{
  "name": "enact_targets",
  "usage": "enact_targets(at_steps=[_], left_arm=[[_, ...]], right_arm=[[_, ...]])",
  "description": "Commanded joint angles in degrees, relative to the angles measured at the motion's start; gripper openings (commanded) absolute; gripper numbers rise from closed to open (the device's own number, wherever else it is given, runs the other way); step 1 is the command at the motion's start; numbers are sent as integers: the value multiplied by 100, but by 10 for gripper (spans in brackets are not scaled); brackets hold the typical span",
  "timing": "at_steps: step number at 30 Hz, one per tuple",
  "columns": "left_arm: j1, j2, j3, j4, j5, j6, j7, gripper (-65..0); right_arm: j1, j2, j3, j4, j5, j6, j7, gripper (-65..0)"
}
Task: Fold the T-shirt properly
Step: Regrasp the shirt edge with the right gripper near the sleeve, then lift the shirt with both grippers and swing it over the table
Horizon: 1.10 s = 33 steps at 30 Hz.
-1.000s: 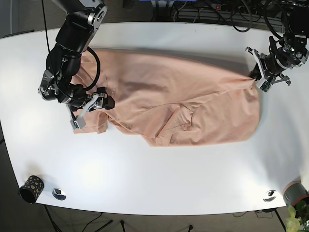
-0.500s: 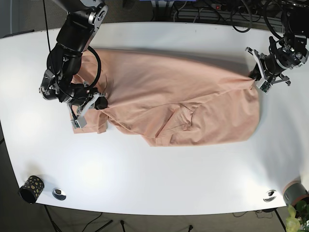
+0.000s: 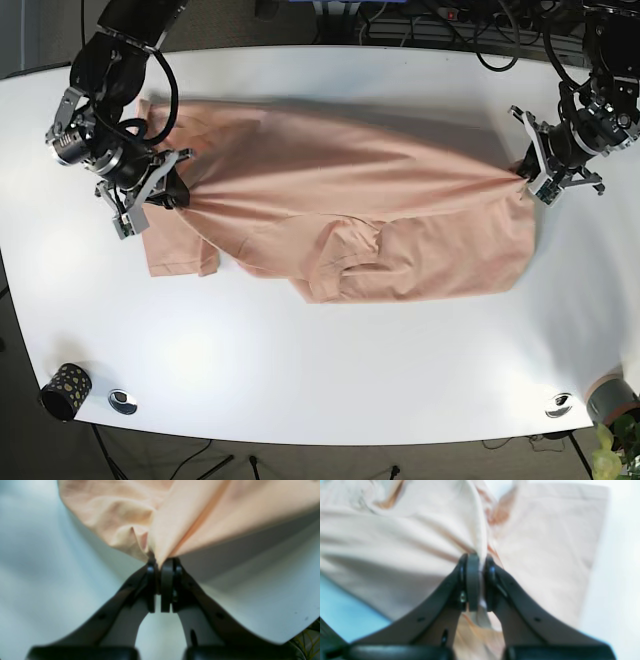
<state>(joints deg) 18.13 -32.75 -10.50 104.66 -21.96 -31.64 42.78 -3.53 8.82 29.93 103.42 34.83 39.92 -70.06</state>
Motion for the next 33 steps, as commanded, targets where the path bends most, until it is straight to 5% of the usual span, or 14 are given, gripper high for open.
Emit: enact_targets(at_steps=[1, 6, 15, 23, 33], left_arm=[[-130, -123, -132, 158, -7, 30, 42, -650], [-508, -158, -53, 123, 64, 30, 51, -647], [-1738, -202, 1160, 105, 1356, 12, 104, -647], [-3259, 317, 1362, -598, 1426, -612, 886, -647], [-4833, 546, 1415, -1424, 1409, -832, 1247, -647]], right_arm=[[-12, 292, 26, 529, 126, 8, 127, -650], [164, 687, 26, 722, 126, 8, 127, -650], [1289, 1250, -35, 203, 100, 8, 127, -650], [2643, 1610, -589, -702, 82, 8, 127, -650], [4771, 1927, -1363, -1968, 73, 8, 127, -650]])
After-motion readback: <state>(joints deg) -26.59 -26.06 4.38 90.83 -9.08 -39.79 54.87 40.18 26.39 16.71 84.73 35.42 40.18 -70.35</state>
